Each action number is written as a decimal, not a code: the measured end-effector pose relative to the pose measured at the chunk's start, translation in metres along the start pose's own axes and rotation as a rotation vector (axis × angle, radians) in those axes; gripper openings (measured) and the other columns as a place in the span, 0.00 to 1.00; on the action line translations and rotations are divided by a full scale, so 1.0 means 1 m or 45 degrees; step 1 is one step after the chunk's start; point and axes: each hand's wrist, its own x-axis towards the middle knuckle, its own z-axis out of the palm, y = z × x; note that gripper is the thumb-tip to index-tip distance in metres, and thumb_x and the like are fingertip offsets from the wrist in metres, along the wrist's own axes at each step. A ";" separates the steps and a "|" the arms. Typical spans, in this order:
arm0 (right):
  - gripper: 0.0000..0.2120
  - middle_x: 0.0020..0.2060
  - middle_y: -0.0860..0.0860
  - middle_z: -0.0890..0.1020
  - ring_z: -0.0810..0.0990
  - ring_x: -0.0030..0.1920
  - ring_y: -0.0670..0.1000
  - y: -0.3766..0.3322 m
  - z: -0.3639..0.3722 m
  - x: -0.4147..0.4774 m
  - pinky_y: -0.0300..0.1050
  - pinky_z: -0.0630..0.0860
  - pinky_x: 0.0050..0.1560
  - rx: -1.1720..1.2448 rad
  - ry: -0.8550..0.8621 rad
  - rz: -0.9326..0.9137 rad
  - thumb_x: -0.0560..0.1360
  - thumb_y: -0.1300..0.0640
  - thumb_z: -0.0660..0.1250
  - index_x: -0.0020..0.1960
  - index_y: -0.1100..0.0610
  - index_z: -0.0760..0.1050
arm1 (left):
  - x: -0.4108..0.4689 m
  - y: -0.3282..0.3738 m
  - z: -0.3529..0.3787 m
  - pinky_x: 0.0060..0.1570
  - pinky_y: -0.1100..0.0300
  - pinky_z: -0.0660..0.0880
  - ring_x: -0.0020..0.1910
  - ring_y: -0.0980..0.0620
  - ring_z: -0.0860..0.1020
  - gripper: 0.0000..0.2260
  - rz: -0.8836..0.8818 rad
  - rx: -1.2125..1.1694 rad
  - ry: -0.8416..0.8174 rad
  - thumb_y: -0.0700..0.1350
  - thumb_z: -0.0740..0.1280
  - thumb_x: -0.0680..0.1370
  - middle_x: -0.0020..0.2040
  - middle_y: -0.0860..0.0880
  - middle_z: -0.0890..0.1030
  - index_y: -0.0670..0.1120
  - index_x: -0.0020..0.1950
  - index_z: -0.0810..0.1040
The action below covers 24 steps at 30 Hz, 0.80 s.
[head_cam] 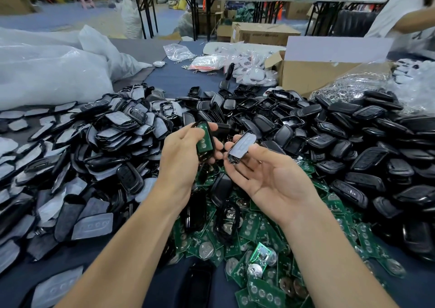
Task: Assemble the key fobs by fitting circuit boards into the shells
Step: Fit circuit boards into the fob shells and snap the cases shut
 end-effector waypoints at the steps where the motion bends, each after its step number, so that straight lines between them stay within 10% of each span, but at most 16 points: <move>1: 0.11 0.54 0.61 0.87 0.87 0.51 0.56 0.000 0.000 0.001 0.52 0.85 0.53 -0.059 0.024 -0.023 0.77 0.65 0.66 0.55 0.63 0.85 | 0.000 0.000 0.000 0.33 0.63 0.78 0.34 0.50 0.83 0.14 -0.003 0.024 0.007 0.40 0.58 0.83 0.39 0.43 0.86 0.43 0.52 0.85; 7: 0.10 0.53 0.56 0.88 0.86 0.52 0.52 0.006 0.005 0.001 0.51 0.83 0.59 -0.462 0.095 -0.220 0.81 0.66 0.67 0.56 0.57 0.85 | -0.001 -0.003 0.004 0.57 0.54 0.82 0.51 0.52 0.87 0.12 -0.016 0.165 0.001 0.41 0.64 0.81 0.48 0.50 0.89 0.50 0.50 0.88; 13: 0.13 0.49 0.53 0.89 0.87 0.52 0.54 0.019 0.004 0.006 0.57 0.84 0.56 -0.813 0.168 -0.437 0.72 0.59 0.74 0.55 0.50 0.87 | -0.008 -0.002 0.011 0.56 0.54 0.80 0.51 0.57 0.84 0.13 0.252 0.531 -0.099 0.48 0.63 0.79 0.46 0.59 0.87 0.65 0.46 0.85; 24: 0.14 0.45 0.42 0.88 0.88 0.49 0.47 0.026 0.003 0.009 0.58 0.84 0.55 -1.069 0.307 -0.655 0.67 0.46 0.76 0.53 0.40 0.86 | -0.009 -0.007 0.012 0.68 0.48 0.76 0.60 0.58 0.83 0.16 0.165 0.445 -0.281 0.51 0.59 0.82 0.54 0.58 0.87 0.63 0.50 0.86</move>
